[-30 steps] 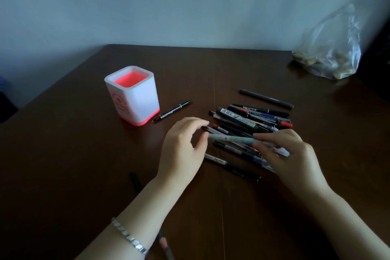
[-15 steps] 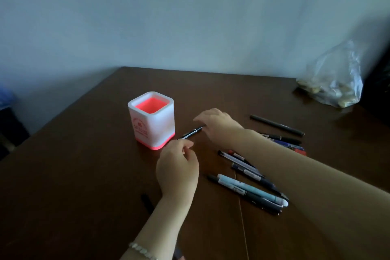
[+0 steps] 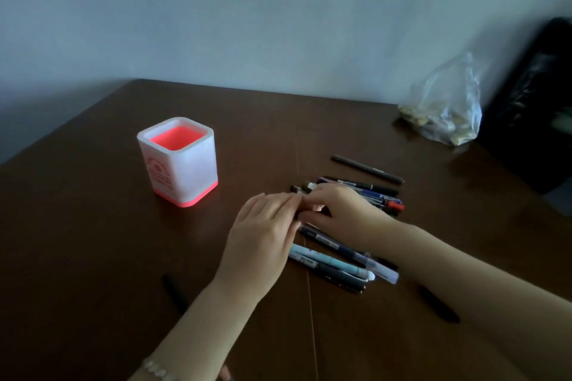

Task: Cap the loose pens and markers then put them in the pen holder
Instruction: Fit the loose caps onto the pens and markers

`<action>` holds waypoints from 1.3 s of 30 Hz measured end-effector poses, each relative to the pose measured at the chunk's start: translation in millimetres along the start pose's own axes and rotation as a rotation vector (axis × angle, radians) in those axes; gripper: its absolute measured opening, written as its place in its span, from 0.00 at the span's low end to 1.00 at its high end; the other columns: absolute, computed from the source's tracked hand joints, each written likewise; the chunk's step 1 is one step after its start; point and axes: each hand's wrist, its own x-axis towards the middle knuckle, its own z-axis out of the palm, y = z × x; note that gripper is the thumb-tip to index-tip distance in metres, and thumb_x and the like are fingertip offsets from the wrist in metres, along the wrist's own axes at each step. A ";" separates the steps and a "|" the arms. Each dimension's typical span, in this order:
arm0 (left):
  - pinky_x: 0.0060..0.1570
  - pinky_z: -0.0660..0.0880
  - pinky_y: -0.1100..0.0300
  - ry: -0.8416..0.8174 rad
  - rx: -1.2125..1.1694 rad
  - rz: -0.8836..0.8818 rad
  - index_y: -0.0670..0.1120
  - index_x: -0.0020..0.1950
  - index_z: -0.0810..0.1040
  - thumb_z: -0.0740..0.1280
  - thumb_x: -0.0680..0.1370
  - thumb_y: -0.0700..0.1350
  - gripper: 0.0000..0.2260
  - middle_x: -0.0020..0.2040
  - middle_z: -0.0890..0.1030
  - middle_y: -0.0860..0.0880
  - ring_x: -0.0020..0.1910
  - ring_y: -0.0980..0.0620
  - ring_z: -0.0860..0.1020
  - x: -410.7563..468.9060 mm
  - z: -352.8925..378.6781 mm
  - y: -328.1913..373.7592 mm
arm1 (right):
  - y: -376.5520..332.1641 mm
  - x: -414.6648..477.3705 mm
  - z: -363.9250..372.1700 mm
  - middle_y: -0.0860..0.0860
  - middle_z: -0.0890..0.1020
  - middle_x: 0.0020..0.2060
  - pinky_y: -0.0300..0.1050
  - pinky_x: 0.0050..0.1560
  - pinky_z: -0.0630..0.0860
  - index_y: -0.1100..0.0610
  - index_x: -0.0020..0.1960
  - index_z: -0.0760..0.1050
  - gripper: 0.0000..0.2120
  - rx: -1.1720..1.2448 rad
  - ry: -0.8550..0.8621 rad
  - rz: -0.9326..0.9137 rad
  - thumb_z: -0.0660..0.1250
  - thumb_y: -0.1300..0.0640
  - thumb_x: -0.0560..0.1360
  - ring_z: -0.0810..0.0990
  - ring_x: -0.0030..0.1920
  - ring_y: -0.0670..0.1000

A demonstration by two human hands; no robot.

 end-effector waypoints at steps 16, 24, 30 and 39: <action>0.40 0.75 0.65 0.003 -0.283 -0.091 0.42 0.54 0.80 0.62 0.72 0.53 0.18 0.42 0.84 0.46 0.41 0.53 0.82 -12.8 1.1 30.5 | 73.2 -150.8 -9.4 0.43 0.74 0.46 0.38 0.46 0.74 0.42 0.52 0.67 0.18 -0.047 -0.047 0.741 0.68 0.40 0.67 0.75 0.47 0.44; 0.41 0.79 0.56 0.049 -0.328 -0.092 0.43 0.53 0.80 0.62 0.74 0.52 0.17 0.45 0.84 0.48 0.43 0.52 0.82 -12.0 5.1 21.2 | 69.4 -131.4 -4.5 0.41 0.77 0.38 0.29 0.29 0.68 0.48 0.53 0.76 0.08 0.138 0.277 0.586 0.62 0.53 0.76 0.74 0.31 0.38; 0.44 0.78 0.60 -0.003 -0.276 0.041 0.44 0.54 0.80 0.62 0.74 0.49 0.15 0.47 0.84 0.49 0.44 0.54 0.81 -11.4 2.5 23.0 | 45.8 -91.5 -14.8 0.47 0.80 0.34 0.27 0.24 0.67 0.51 0.48 0.77 0.05 0.555 0.554 0.377 0.63 0.59 0.75 0.73 0.24 0.38; 0.45 0.78 0.59 -0.007 -0.262 0.076 0.45 0.54 0.81 0.63 0.74 0.47 0.13 0.47 0.84 0.51 0.45 0.55 0.81 -8.9 2.0 20.5 | 46.9 -93.1 9.5 0.46 0.77 0.26 0.38 0.34 0.70 0.53 0.43 0.80 0.06 1.052 0.524 0.353 0.64 0.56 0.72 0.73 0.29 0.43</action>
